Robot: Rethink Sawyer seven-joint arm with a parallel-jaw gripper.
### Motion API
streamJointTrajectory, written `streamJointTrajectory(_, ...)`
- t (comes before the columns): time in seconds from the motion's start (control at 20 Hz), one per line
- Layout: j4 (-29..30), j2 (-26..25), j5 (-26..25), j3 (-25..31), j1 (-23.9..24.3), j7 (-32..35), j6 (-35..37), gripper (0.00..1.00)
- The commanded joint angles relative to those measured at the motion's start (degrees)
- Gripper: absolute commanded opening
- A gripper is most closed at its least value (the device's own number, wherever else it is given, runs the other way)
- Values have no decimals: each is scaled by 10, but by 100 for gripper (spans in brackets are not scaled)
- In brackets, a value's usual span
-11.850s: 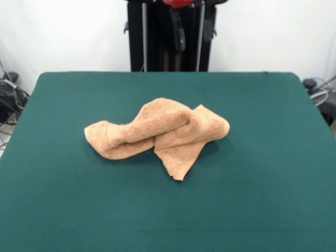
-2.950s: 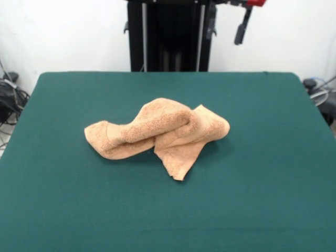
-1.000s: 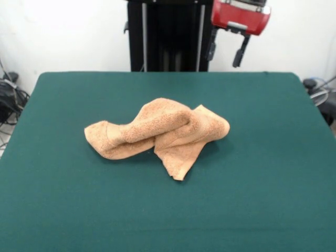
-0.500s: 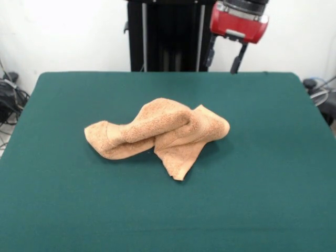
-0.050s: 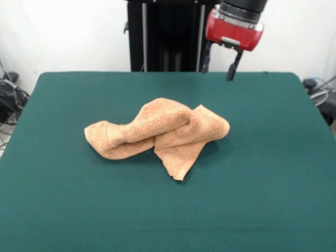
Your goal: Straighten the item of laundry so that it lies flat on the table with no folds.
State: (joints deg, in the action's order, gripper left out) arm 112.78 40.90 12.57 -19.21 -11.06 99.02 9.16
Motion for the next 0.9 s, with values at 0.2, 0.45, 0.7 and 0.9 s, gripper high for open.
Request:
streamJointTrajectory(0.2, 34, 14, 35, -21, -12, 162, -26, 100)
streamJointTrajectory(0.45, 31, -23, 59, -14, -24, 188, -74, 100)
streamJointTrajectory(0.7, 24, -39, 81, -22, -37, 183, -86, 100)
streamJointTrajectory(0.9, 28, -36, 99, -45, -60, 176, -74, 100)
